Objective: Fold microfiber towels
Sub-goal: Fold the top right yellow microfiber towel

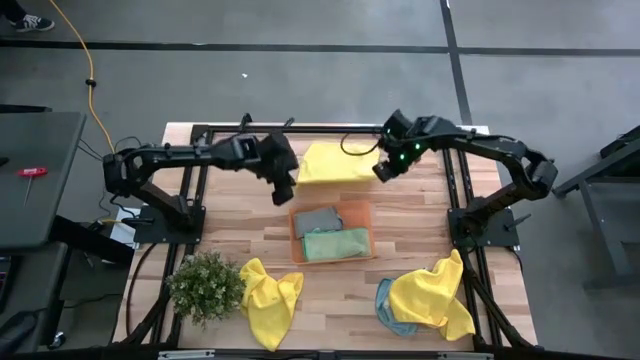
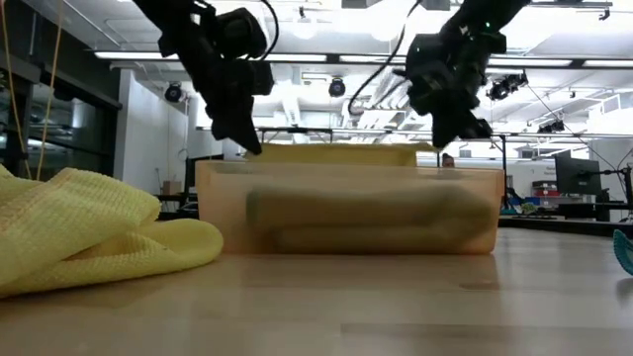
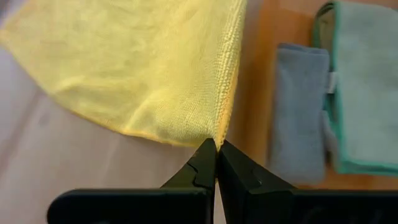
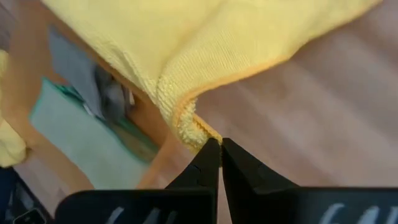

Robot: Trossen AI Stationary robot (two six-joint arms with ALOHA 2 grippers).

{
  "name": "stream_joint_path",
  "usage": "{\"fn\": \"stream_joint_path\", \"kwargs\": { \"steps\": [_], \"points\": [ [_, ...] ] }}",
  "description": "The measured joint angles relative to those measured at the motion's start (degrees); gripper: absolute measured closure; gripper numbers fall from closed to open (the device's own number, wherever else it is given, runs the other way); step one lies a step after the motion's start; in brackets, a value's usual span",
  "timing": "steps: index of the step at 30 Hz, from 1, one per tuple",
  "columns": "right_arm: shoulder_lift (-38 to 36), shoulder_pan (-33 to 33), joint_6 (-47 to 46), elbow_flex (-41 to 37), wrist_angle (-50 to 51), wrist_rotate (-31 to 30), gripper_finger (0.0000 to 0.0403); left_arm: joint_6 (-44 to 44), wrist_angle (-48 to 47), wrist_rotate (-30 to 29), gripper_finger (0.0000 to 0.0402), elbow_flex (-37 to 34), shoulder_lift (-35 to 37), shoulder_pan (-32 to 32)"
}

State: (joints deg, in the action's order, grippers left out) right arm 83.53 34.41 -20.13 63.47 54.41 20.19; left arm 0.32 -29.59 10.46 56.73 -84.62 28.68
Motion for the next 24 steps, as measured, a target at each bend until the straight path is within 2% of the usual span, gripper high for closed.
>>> {"fn": "stream_joint_path", "kwargs": {
  "steps": [3, 7, 13, 24],
  "points": [
    [0.00, -1.76, -3.82, -2.95, -0.11, 1.40, 0.0403, -3.57, 1.34, -3.20, 0.0401, -0.72, 0.00, -3.28],
    [0.00, -2.91, -7.38, -6.41, -0.45, 4.39, 0.0403, -4.22, 3.24, -6.92, 0.0401, -0.72, 0.00, -6.02],
    [-0.02, -3.40, -9.88, -9.89, -2.83, 4.09, 0.0403, -4.23, 6.73, -7.12, 0.0401, -0.76, -0.97, -6.57],
    [-0.04, -3.40, -12.08, -10.13, -2.77, 3.23, 0.0402, -5.72, 7.82, -6.10, 0.0401, -0.85, -6.77, -6.72]
  ]
}}
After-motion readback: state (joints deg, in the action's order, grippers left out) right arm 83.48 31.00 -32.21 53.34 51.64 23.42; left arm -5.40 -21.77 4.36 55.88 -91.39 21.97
